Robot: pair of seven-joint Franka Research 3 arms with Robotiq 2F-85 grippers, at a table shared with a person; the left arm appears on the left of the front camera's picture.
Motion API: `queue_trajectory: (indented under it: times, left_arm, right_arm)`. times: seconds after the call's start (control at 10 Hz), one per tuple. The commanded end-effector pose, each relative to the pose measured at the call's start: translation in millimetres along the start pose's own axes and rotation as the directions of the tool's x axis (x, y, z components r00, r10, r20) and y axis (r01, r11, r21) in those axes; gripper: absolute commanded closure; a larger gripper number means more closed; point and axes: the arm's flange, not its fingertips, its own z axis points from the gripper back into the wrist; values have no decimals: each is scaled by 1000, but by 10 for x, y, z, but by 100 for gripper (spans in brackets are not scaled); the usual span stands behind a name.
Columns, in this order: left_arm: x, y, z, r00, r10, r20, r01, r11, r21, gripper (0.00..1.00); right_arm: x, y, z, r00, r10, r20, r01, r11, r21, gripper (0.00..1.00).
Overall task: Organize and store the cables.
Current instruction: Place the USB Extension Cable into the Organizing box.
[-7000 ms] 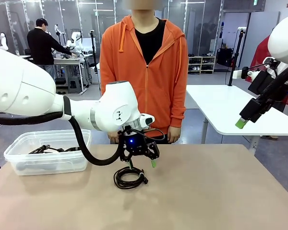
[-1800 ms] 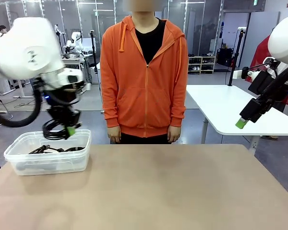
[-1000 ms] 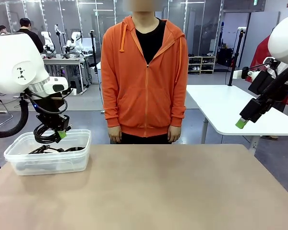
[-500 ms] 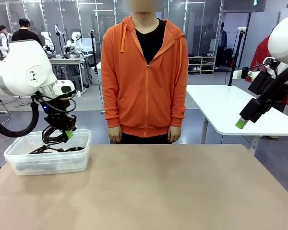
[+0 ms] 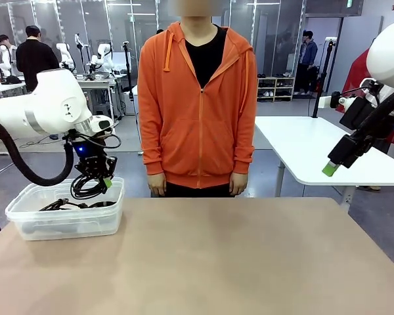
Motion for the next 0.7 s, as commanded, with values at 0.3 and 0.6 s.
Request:
queue_trajectory:
  times: [0.3, 0.6]
  left_arm:
    - [369, 61, -307, 992, 110, -65, -110, 994, -2, 83]
    - [469, 188, -566, 983, 153, -106, -155, 988, -9, 83]
  right_arm:
    - [-2, -5, -3, 1000, -1, -6, 1, 1000, -6, 0]
    - [-2, -5, -3, 1000, -1, -6, 1, 1000, -6, 0]
